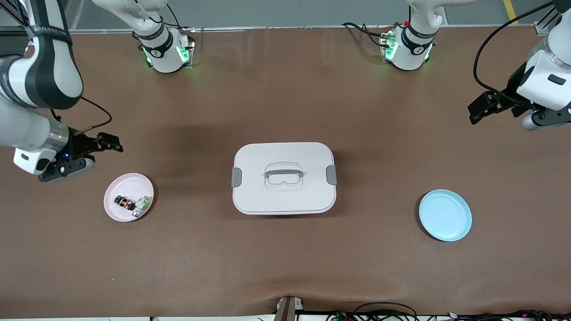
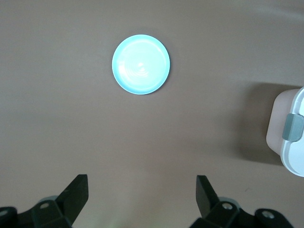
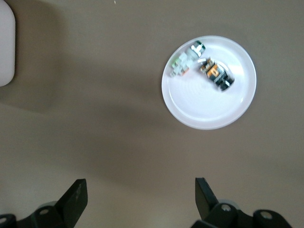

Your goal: Transfer orange switch to right arm and place

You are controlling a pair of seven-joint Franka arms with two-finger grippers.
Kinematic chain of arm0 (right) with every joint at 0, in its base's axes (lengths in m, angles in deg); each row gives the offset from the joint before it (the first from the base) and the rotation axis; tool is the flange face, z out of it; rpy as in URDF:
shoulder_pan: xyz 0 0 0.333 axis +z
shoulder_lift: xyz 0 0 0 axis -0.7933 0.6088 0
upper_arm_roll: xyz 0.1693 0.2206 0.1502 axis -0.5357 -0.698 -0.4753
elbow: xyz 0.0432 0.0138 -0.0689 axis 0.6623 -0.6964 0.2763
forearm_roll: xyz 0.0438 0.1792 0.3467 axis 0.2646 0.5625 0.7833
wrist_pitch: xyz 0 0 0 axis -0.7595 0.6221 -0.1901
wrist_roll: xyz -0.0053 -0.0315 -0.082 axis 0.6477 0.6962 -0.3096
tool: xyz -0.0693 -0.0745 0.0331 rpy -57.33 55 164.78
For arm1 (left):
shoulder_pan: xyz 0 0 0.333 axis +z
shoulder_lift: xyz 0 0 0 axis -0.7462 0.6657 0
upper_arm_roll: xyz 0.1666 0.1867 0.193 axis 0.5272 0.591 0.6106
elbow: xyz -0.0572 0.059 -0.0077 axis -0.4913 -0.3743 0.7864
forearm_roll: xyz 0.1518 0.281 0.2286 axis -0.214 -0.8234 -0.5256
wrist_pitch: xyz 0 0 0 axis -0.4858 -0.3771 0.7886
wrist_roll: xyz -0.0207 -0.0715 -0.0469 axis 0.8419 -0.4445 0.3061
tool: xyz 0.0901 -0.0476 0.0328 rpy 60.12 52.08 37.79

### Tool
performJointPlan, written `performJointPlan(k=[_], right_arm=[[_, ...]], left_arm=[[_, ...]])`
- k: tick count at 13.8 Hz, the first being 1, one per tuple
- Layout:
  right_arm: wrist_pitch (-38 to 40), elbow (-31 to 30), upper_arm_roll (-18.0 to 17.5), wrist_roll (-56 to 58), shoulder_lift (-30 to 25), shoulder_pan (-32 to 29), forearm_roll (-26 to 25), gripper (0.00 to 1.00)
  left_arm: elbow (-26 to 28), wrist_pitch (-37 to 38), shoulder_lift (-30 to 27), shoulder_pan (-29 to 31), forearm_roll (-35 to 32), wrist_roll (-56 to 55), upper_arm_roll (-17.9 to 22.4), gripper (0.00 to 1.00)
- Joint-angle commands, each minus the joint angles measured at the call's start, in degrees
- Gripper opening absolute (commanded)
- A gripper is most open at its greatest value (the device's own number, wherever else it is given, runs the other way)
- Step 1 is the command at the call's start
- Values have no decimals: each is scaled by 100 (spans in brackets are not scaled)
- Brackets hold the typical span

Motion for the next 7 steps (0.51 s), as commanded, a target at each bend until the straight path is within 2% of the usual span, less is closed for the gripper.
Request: performJointPlan(k=[1, 4, 7], right_arm=[[414, -275, 27, -576, -721, -86, -39, 100], [635, -433, 27, -631, -1345, -367, -83, 100], [679, -224, 36, -639, -1488, -517, -188, 100]], left_arm=[[87, -35, -125, 9, 75, 92, 13, 100], [87, -35, -134, 9, 75, 101, 13, 100], [95, -27, -143, 0, 75, 101, 13, 100]])
